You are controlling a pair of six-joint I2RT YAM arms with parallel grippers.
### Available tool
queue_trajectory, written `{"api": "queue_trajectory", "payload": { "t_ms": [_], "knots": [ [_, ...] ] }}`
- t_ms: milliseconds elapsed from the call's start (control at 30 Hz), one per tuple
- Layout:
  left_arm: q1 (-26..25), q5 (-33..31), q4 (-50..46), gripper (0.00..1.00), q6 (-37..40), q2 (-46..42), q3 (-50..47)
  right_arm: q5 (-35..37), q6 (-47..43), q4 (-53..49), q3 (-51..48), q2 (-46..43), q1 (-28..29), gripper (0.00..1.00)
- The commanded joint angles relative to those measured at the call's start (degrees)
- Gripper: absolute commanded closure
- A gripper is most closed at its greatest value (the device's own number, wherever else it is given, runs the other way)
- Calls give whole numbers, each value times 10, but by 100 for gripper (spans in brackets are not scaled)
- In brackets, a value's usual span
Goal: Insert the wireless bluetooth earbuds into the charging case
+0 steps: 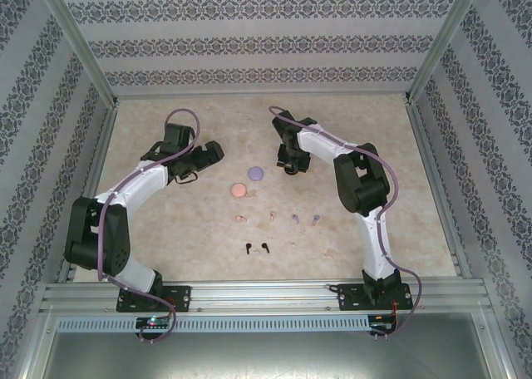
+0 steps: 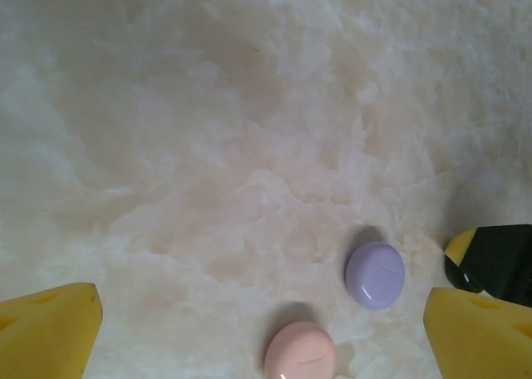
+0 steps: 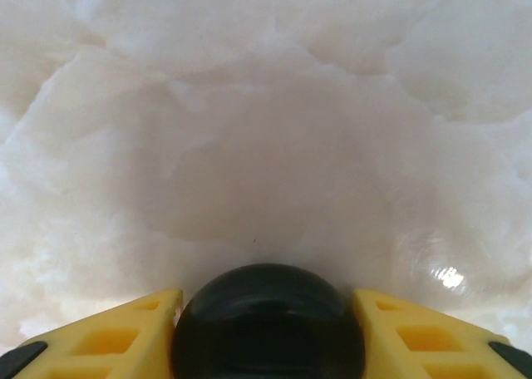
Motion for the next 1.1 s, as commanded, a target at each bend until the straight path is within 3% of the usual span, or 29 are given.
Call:
{"api": "queue_trajectory", "payload": {
  "t_ms": [0, 267, 533, 700, 1067],
  "knots": [
    [-14, 55, 74, 1, -19, -4, -15, -50, 25, 42, -36, -50, -4, 59],
    [-95, 77, 324, 1, 10, -4, -92, -145, 197, 217, -152, -148, -38, 58],
    [-146, 90, 556, 1, -35, 76, -128, -124, 337, 281, -181, -191, -27, 58],
    [-159, 95, 634, 1, -66, 150, -103, -111, 372, 292, -191, -209, -22, 58],
    [-177, 109, 681, 22, -78, 241, -36, -113, 379, 296, -212, -226, -21, 57]
  ]
}}
